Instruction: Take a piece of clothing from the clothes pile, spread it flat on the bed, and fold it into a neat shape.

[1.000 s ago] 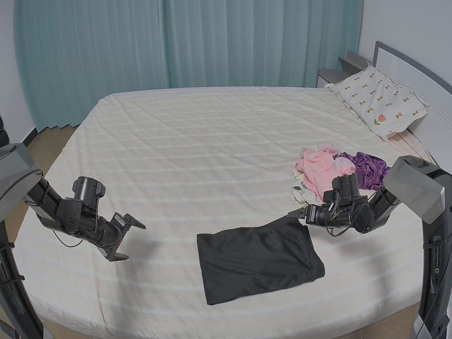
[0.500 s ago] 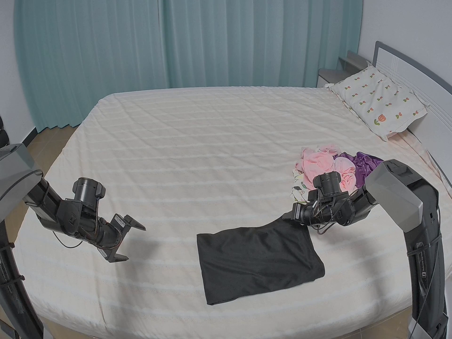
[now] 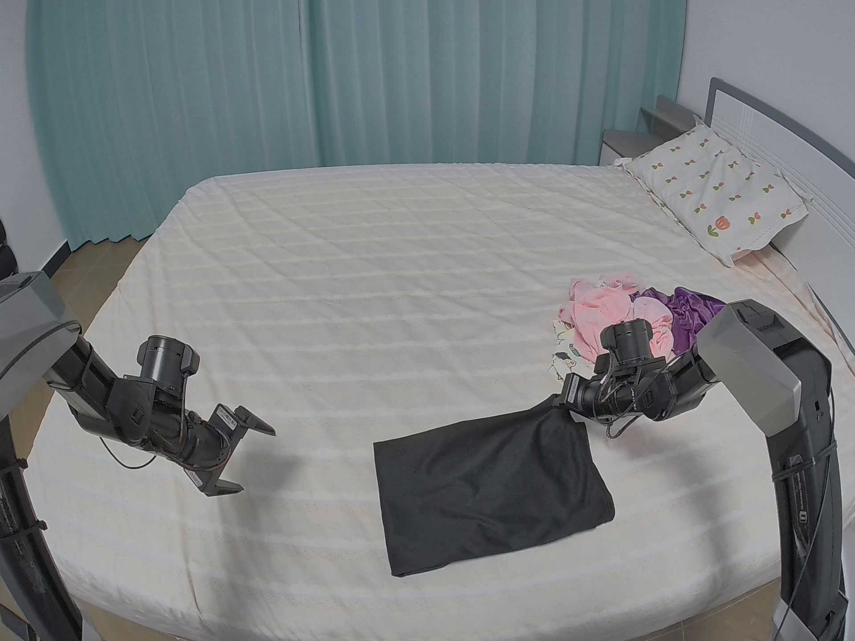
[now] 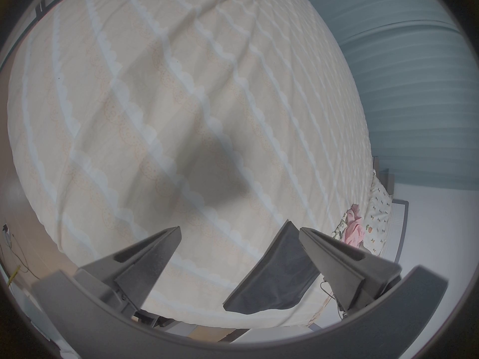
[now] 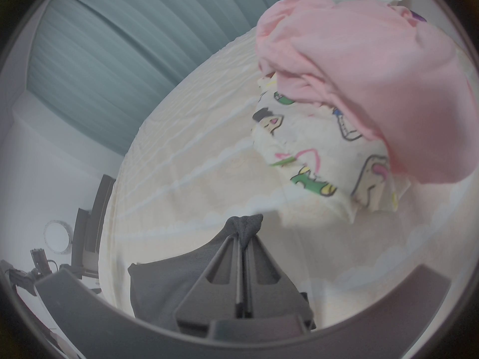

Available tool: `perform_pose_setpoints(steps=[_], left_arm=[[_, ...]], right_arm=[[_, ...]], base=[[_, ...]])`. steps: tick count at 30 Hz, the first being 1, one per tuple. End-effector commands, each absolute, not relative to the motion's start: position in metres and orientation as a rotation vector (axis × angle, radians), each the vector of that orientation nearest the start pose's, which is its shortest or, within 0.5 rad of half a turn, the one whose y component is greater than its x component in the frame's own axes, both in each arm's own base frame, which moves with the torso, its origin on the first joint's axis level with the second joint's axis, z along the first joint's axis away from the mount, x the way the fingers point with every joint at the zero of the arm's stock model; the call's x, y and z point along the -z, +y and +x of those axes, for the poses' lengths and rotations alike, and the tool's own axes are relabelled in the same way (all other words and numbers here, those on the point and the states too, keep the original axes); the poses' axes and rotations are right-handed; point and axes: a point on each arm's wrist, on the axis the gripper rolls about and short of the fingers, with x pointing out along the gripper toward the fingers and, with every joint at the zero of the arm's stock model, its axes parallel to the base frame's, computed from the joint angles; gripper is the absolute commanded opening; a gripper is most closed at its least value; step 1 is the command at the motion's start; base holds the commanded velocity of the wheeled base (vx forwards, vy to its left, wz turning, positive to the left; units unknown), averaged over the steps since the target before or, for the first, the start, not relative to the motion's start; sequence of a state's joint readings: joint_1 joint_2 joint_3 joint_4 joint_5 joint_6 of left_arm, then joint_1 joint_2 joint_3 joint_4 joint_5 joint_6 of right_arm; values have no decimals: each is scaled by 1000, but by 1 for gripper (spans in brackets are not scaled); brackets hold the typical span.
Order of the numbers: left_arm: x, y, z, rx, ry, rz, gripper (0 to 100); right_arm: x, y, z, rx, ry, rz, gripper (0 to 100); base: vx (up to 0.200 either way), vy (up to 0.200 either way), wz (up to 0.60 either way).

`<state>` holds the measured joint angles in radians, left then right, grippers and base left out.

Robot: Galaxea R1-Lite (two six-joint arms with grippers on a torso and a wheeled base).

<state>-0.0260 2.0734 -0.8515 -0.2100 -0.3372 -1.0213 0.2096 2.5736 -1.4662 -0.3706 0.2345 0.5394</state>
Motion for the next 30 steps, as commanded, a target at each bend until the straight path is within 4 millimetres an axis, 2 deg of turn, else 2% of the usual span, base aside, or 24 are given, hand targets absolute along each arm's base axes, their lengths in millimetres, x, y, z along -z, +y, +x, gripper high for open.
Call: perform_pose_setpoints(steps=[1,9,10,16,18,19,21,23,24,26,30], left_arm=[[-39,-16,329,-213,1097,-1077,100],[-39,-16,329,-213,1097,-1077,100],[-39,-16,329,-213,1097,-1077,100],[-39,-16,329,-213,1097,-1077,100],[-39,-16,329,-213,1097,-1077,100],[-39,-16,329,-213,1097,-1077,100],[-39,-16,329,-213,1097,-1077,100],[-39,-16,329,-213,1097,-1077,100],[-39,-16,329,-212,1096,-1077,100],[-39,-16,329,-213,1097,-1077,100],[-39,-16,329,-213,1097,-1077,100]], right_arm=[[28,100,463,-208,833,519,0],[33,97,464,-196,845,521,0],[33,97,465,-196,843,523,100],[31,93,466,-188,831,538,100],[25,89,462,-178,834,544,100],[19,83,451,-176,851,550,100],[19,83,451,-176,851,550,100],[13,76,430,-211,881,555,100],[13,75,429,-215,882,556,100],[13,65,404,-299,892,537,100],[25,58,376,-374,941,457,100]], base=[[0,0,0],[0,0,0],[0,0,0],[0,0,0],[0,0,0],[0,0,0],[0,0,0],[0,0,0],[0,0,0],[0,0,0],[0,0,0]])
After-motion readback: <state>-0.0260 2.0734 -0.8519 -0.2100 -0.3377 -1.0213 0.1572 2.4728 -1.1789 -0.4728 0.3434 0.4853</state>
